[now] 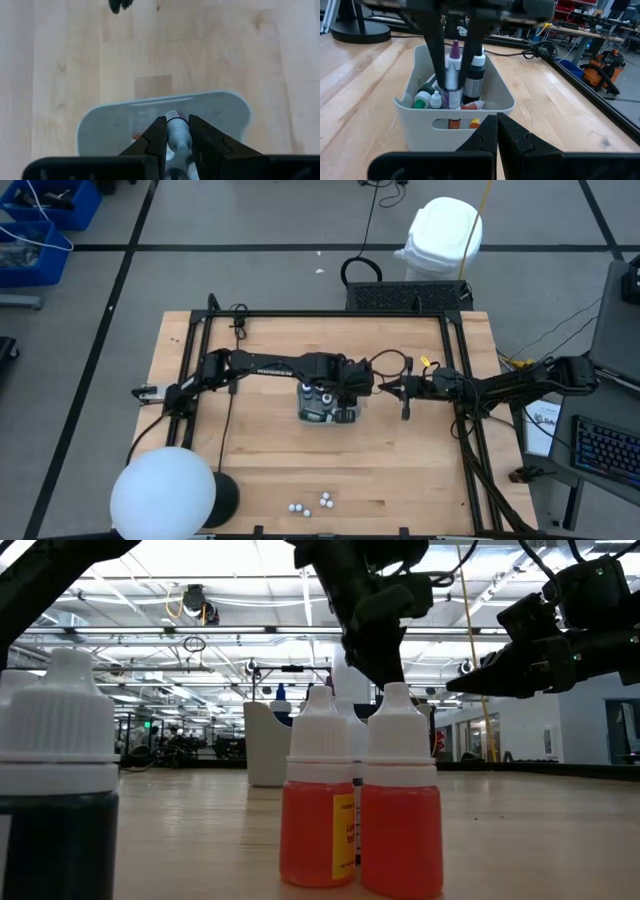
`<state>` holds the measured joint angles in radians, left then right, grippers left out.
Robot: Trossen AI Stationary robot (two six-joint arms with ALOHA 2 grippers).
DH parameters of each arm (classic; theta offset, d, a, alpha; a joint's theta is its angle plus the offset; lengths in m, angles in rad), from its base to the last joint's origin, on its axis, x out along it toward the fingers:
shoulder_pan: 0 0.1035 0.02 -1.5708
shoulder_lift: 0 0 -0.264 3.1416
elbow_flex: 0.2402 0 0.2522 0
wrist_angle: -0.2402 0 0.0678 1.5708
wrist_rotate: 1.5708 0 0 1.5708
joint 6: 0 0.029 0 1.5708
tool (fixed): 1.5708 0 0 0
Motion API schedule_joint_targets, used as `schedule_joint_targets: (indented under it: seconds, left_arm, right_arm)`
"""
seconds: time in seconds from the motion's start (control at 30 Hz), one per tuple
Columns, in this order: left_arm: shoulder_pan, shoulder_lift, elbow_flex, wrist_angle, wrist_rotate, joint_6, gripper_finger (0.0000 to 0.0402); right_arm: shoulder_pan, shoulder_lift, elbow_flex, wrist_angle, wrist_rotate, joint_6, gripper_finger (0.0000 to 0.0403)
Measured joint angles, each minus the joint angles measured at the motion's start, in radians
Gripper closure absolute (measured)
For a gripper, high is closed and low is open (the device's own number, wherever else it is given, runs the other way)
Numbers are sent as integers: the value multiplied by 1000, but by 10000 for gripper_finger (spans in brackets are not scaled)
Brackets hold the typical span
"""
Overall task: Pick & Place food coloring
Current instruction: Put the small purple food coloring bottle into the gray bin
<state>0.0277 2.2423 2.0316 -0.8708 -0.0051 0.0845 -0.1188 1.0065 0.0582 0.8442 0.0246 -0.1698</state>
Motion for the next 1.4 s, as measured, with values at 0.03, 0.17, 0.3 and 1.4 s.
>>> schedule_joint_targets:
  seconds: [0.03, 0.17, 0.3, 1.4]
  left_arm:
    - [1, 5, -6, 11, -2, 0, 330]
    - [2, 39, -8, 21, -6, -8, 330]
    - [0, 79, -13, 18, -5, -7, 330]
    - [-46, 113, 329, -314, -56, 99, 225]
  right_arm:
    - [0, 0, 0, 0, 0, 0, 403]
    - [0, 0, 0, 0, 0, 0, 403]
    - [0, 0, 0, 1, 0, 0, 403]
    - [-26, 4, 0, -22, -4, 8, 403]
